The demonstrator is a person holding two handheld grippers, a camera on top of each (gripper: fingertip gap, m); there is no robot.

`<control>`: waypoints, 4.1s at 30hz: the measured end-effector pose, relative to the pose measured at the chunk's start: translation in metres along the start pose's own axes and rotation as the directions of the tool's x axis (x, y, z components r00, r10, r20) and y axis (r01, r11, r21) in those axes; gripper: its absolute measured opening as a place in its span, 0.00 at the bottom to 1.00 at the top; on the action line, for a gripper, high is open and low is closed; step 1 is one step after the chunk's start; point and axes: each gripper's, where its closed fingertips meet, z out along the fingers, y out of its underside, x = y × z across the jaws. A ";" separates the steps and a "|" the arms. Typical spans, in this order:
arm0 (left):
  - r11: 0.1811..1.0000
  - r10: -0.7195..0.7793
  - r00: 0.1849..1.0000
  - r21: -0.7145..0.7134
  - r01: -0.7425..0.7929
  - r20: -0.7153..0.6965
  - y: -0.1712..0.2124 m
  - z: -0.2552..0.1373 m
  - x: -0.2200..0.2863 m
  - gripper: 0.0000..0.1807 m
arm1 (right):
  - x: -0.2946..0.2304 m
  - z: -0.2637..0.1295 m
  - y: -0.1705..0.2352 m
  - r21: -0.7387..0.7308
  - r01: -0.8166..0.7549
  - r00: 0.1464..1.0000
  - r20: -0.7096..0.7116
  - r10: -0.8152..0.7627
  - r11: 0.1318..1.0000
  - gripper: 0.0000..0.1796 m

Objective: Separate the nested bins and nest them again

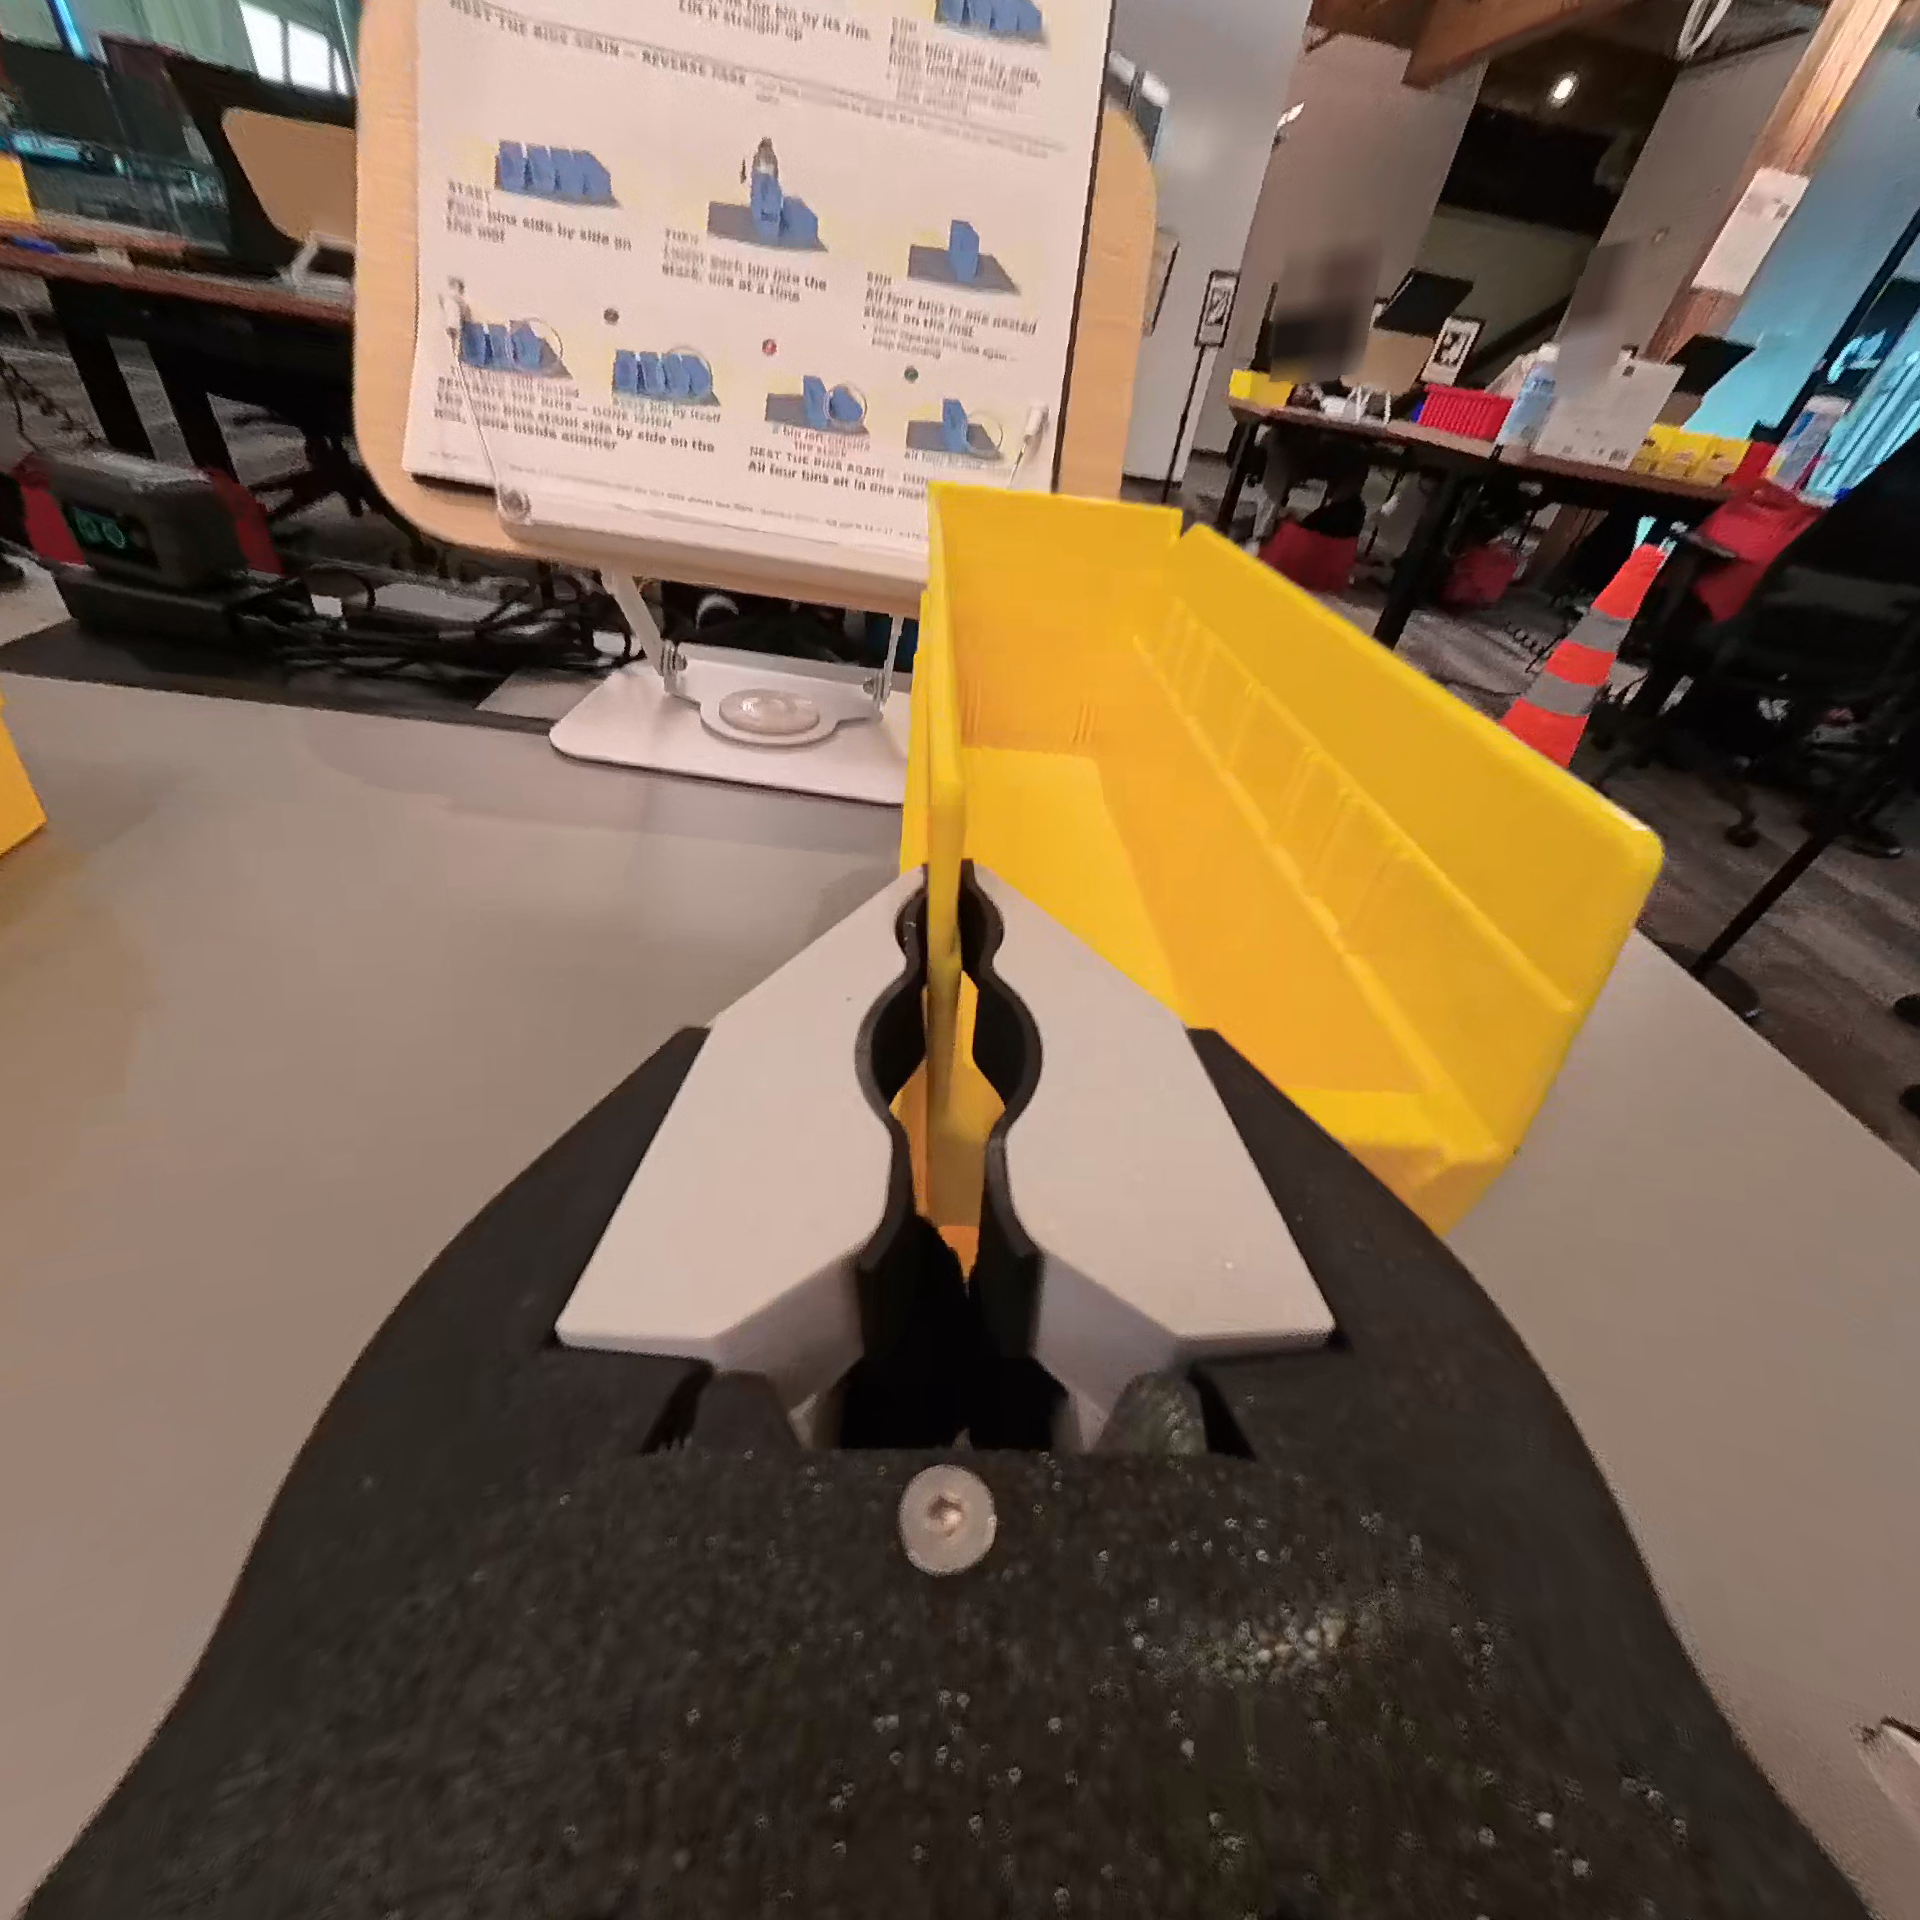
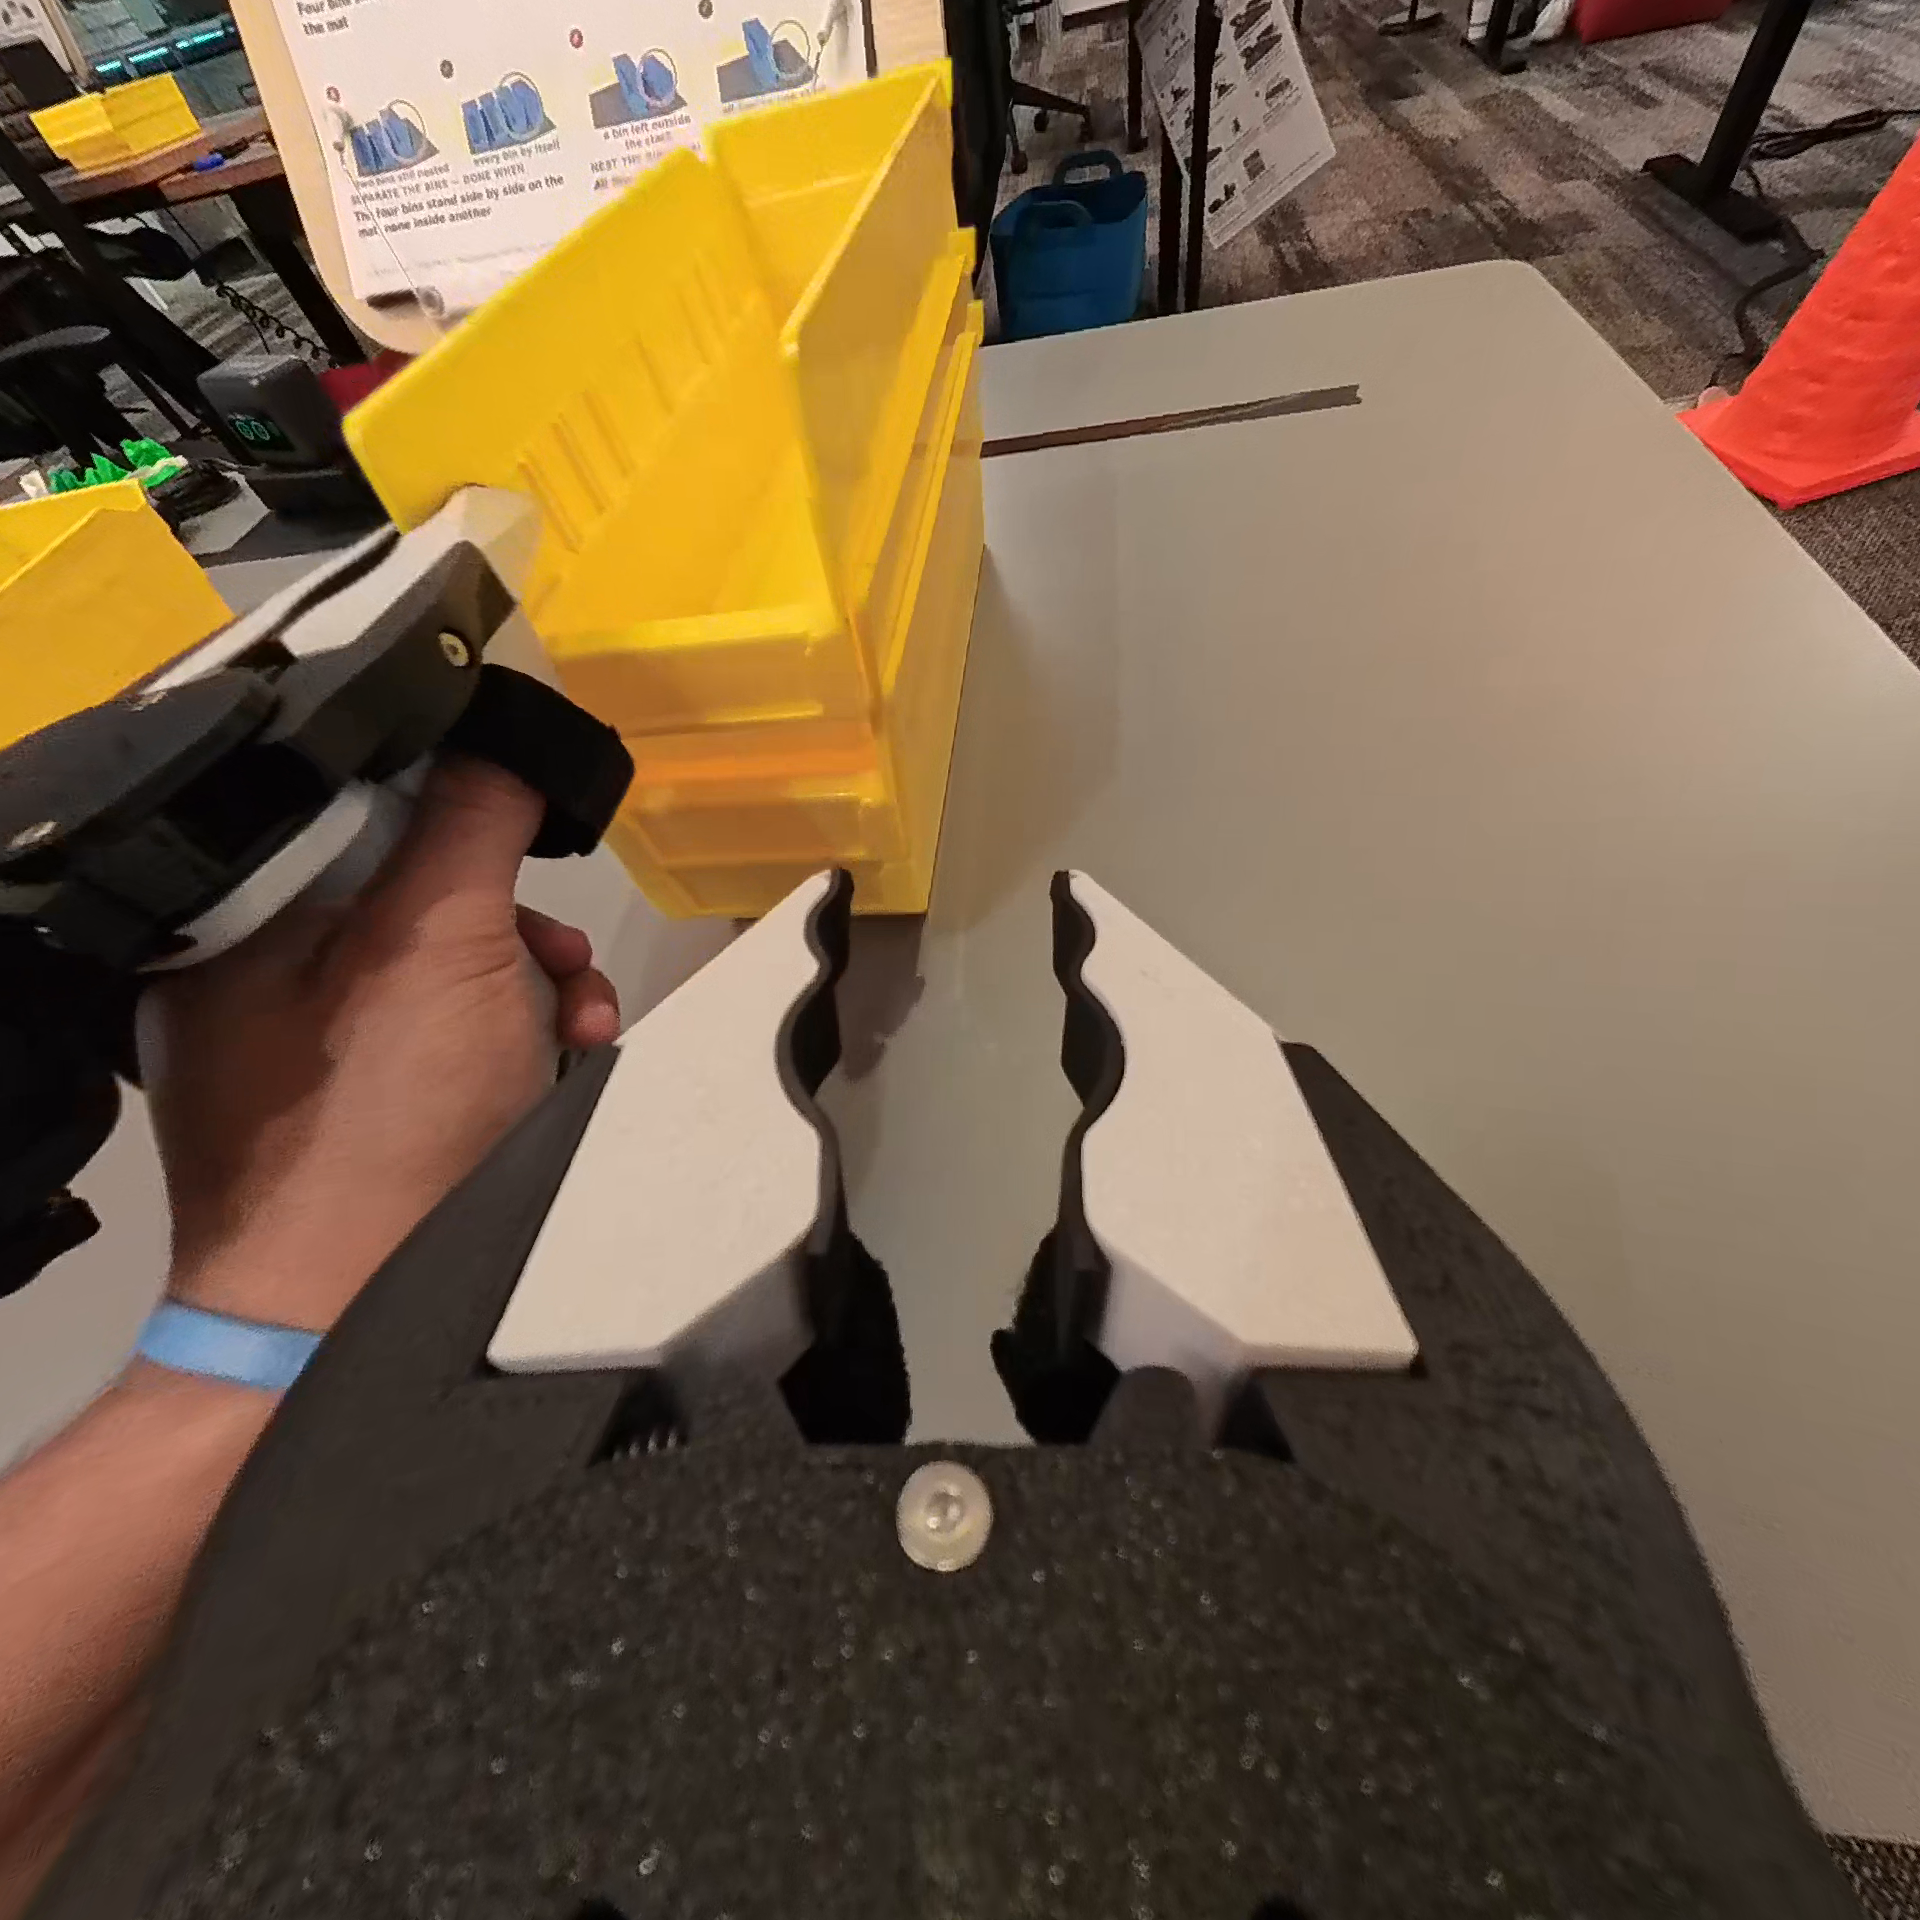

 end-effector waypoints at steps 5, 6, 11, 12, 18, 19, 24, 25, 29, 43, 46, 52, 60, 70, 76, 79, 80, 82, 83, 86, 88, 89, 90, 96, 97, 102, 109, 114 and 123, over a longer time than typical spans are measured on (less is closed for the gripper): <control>0.996 0.076 0.997 -0.039 -0.076 -0.002 0.010 0.000 0.000 0.00 | -0.001 0.002 0.002 -0.011 -0.002 1.000 0.007 0.002 1.000 0.21; 0.996 0.082 0.996 -0.041 -0.082 -0.020 0.010 -0.001 0.001 0.00 | -0.001 0.002 0.003 -0.013 0.000 1.000 0.008 0.001 1.000 0.22; 0.988 0.030 0.959 -0.137 -0.072 -0.282 0.002 -0.034 0.007 0.30 | -0.002 0.002 0.005 -0.023 0.010 1.000 0.012 -0.009 1.000 0.21; 0.981 -0.005 0.934 -0.182 -0.064 -0.356 0.000 -0.049 0.005 0.34 | -0.003 0.002 0.006 -0.026 0.012 1.000 0.017 -0.012 1.000 0.21; 0.951 0.017 0.953 -0.289 -0.109 -0.303 -0.021 -0.118 -0.169 0.36 | -0.019 0.003 0.010 -0.036 0.049 0.997 0.067 -0.046 0.998 0.22; 0.944 0.091 0.965 -0.286 -0.162 -0.244 -0.026 -0.125 -0.214 0.37 | -0.022 0.003 0.011 -0.039 0.061 0.995 0.077 -0.058 0.997 0.22; 0.846 0.355 0.932 -0.451 -0.285 0.078 -0.009 -0.141 -0.411 0.39 | -0.042 0.005 0.016 -0.050 0.089 0.988 0.130 -0.082 0.995 0.22; 0.844 0.315 0.947 -0.474 -0.250 0.061 0.000 -0.139 -0.418 0.41 | -0.045 0.006 0.017 -0.054 0.093 0.987 0.135 -0.085 0.994 0.22; 0.881 0.227 0.971 -0.442 -0.171 0.076 0.011 -0.112 -0.430 0.35 | -0.056 0.013 0.024 -0.081 0.118 0.983 0.153 -0.105 0.990 0.22; 0.899 0.120 0.990 -0.431 -0.074 0.081 0.007 -0.060 -0.410 0.01 | -0.077 0.003 0.026 -0.046 0.155 0.965 0.221 -0.142 0.987 0.22; 0.934 0.101 0.992 -0.352 -0.066 0.081 -0.030 -0.065 -0.383 0.00 | -0.069 0.001 0.026 -0.050 0.150 0.969 0.206 -0.137 0.987 0.22; 0.980 -0.088 0.995 -0.183 0.078 -0.045 -0.100 -0.066 -0.280 0.00 | -0.056 -0.002 0.019 -0.042 0.110 0.978 0.183 -0.100 0.993 0.22; 0.965 -0.258 0.951 -0.099 0.244 -0.168 -0.145 -0.045 -0.087 0.00 | -0.053 -0.004 0.014 -0.030 0.099 0.980 0.176 -0.092 0.995 0.22; 0.984 -0.131 0.989 -0.135 0.120 -0.074 -0.088 -0.021 0.019 0.00 | -0.031 -0.012 0.005 -0.006 0.033 0.989 0.144 -0.032 0.999 0.22; 0.979 -0.137 0.990 -0.153 0.132 -0.025 -0.073 -0.012 0.012 0.00 | -0.026 -0.013 0.002 -0.003 0.017 0.990 0.141 -0.016 1.000 0.22; 0.974 -0.154 0.988 -0.171 0.149 -0.020 -0.065 -0.010 0.007 0.00 | -0.028 -0.011 0.005 -0.015 0.021 0.989 0.149 -0.018 1.000 0.22; 0.974 -0.148 0.989 -0.177 0.141 -0.028 -0.062 -0.009 0.008 0.00 | -0.029 -0.011 0.005 -0.015 0.026 0.988 0.150 -0.023 1.000 0.22; 0.974 -0.148 0.989 -0.179 0.141 -0.024 -0.056 -0.007 0.010 0.00 | -0.031 -0.010 0.005 -0.016 0.036 0.988 0.150 -0.033 0.999 0.22; 0.975 -0.142 0.990 -0.176 0.137 -0.016 -0.053 -0.006 0.010 0.00 | -0.032 -0.009 0.006 -0.020 0.041 0.988 0.152 -0.038 0.999 0.22; 0.975 -0.119 0.993 -0.186 0.118 0.009 -0.038 0.000 0.010 0.01 | -0.035 -0.008 0.008 -0.026 0.049 0.987 0.157 -0.045 0.998 0.22; 0.977 -0.102 0.995 -0.184 0.104 0.021 -0.028 0.001 0.007 0.01 | -0.034 -0.008 0.008 -0.026 0.059 0.987 0.154 -0.054 0.998 0.22; 0.982 -0.078 0.997 -0.173 0.080 0.018 -0.026 0.001 0.006 0.01 | -0.033 -0.008 0.008 -0.026 0.063 0.987 0.150 -0.058 0.998 0.22; 0.986 -0.034 0.999 -0.160 0.036 0.014 -0.025 0.002 0.006 0.01 | -0.032 -0.008 0.008 -0.026 0.064 0.987 0.147 -0.060 0.998 0.22; 0.985 0.104 0.993 -0.132 -0.110 -0.052 -0.015 -0.001 0.010 0.08 | -0.032 -0.007 0.011 -0.045 0.030 0.986 0.166 -0.022 0.999 0.22; 0.986 0.089 0.993 -0.132 -0.099 -0.080 -0.015 -0.002 0.012 0.10 | -0.033 -0.007 0.012 -0.048 0.034 0.986 0.167 -0.026 0.998 0.22; 0.975 0.017 0.975 -0.212 -0.065 -0.221 -0.015 -0.011 0.015 0.14 | -0.039 -0.006 0.015 -0.057 0.066 0.983 0.173 -0.055 0.996 0.22; 0.936 -0.005 0.830 -0.295 -0.192 -0.557 -0.018 -0.089 -0.032 0.25 | -0.040 -0.004 0.021 -0.074 0.098 0.981 0.178 -0.083 0.992 0.22; 0.893 0.063 0.854 -0.352 -0.279 -0.516 -0.003 -0.131 -0.162 0.25 | -0.043 0.000 0.027 -0.099 0.117 0.979 0.178 -0.099 0.988 0.22; 0.907 -0.079 0.932 -0.413 -0.080 -0.355 0.006 -0.154 -0.299 0.23 | -0.065 0.016 0.044 -0.145 0.252 0.957 0.184 -0.224 0.957 0.23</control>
